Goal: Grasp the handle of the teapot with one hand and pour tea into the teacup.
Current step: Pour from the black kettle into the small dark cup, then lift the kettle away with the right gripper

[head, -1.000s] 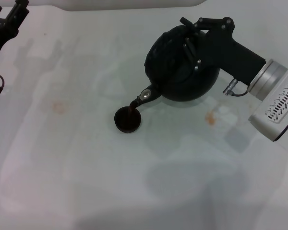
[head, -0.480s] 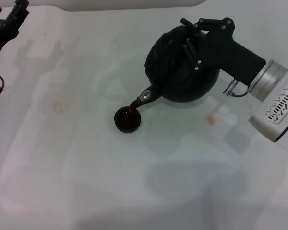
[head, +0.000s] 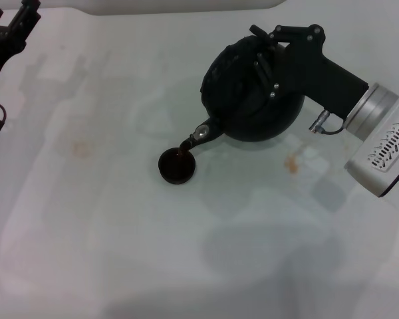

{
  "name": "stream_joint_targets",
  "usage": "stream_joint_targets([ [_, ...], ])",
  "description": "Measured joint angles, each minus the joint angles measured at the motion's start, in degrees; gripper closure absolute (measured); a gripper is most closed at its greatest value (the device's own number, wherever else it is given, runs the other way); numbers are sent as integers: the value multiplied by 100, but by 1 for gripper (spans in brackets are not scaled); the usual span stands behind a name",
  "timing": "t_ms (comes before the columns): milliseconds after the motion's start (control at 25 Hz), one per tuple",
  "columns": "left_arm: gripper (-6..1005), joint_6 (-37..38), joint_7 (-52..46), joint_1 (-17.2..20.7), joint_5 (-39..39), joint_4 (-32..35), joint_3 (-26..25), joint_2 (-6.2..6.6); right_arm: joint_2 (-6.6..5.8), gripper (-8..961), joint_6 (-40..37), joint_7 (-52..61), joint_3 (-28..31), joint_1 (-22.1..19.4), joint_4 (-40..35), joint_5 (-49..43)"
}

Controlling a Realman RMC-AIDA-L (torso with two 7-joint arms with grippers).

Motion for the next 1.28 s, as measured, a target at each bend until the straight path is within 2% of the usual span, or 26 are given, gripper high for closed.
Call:
stream_joint_targets([
  [920,119,-2,0,7,0,0,0,0,-1,808,3,38,13,0,22,46],
  [1280,119,-19,0,1,0,-5,0,6,-40,799,-220,1057,22,-48,55,88],
])
